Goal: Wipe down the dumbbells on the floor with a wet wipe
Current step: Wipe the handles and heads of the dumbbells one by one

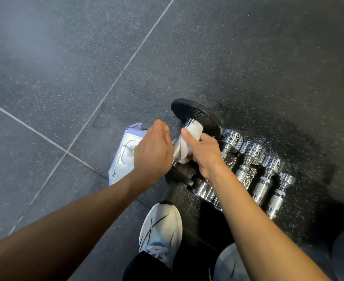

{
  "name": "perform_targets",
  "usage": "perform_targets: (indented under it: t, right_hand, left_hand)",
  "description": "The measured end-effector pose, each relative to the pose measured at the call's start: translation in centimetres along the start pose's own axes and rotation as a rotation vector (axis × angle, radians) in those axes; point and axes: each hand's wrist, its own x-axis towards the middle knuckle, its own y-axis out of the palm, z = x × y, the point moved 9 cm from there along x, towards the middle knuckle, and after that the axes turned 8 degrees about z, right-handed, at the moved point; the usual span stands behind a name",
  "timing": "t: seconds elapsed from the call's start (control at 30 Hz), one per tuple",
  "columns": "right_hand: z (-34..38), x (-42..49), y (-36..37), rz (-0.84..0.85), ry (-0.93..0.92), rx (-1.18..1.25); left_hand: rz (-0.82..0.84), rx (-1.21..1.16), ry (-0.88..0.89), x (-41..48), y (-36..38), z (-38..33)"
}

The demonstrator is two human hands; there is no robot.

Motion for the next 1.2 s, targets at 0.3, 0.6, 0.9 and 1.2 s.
perform_targets:
  t: [0.3, 0.6, 0.9, 1.2]
  right_hand:
    - [-1.6, -1.8, 2.0, 0.271, 0.09, -0.416]
    - [-0.1, -1.3, 0.3, 0.075, 0.045, -0.283]
    - [1.0, -0.5, -1.6, -0.084, -0.022, -0.13]
    - [-1.5, -1.5, 0.4, 0.281, 0.129, -0.416]
  left_hand:
    - [0.015, -0.017, -0.001, 0.1, 0.1, 0.1]
    - [0.005, 0.003, 0.021, -0.1, 0.0, -0.1]
    - [-0.009, 0.003, 0.031, -0.2, -0.2, -0.1]
    - [0.015, 0.03, 0.041, 0.3, 0.5, 0.2]
